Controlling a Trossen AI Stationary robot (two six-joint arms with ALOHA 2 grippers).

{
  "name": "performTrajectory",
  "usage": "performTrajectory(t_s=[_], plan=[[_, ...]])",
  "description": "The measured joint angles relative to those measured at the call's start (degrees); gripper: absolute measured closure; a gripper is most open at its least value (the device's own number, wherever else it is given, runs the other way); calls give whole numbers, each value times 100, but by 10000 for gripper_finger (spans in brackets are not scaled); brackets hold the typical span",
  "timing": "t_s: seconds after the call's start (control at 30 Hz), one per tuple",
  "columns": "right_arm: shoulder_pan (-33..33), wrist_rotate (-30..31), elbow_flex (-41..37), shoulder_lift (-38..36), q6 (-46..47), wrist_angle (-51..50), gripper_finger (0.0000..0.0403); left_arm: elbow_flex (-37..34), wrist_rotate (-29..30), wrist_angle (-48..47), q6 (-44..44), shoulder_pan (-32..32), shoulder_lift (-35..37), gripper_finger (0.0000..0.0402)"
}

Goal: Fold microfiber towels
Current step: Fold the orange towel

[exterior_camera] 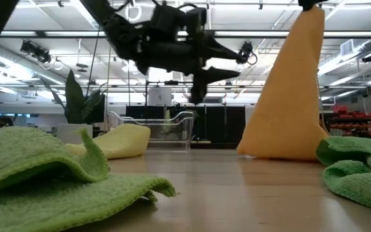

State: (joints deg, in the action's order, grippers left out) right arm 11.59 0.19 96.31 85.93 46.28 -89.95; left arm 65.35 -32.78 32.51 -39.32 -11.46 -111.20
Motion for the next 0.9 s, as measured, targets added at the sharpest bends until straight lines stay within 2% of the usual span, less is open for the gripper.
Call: performTrajectory(t_s=[0.13,0.33,0.53,0.73,0.9], plan=[[83,2,0,0,146,-4,403,677,-473,-97,-75,-35,-564,245],[226,66,0,0,189,-9,403,1313,-589,-574,-37,-174,-889,241],[65,423,0,0,-89,-7,403,1363,-610,-671,50,-223,-902,254],[-365,563,0,-6,-482,-7,403,1363,-825,-673,-49,-9,-902,278],[-711,602,-2,-74,-739,-7,403,1361,-882,-671,-49,52,-902,282]])
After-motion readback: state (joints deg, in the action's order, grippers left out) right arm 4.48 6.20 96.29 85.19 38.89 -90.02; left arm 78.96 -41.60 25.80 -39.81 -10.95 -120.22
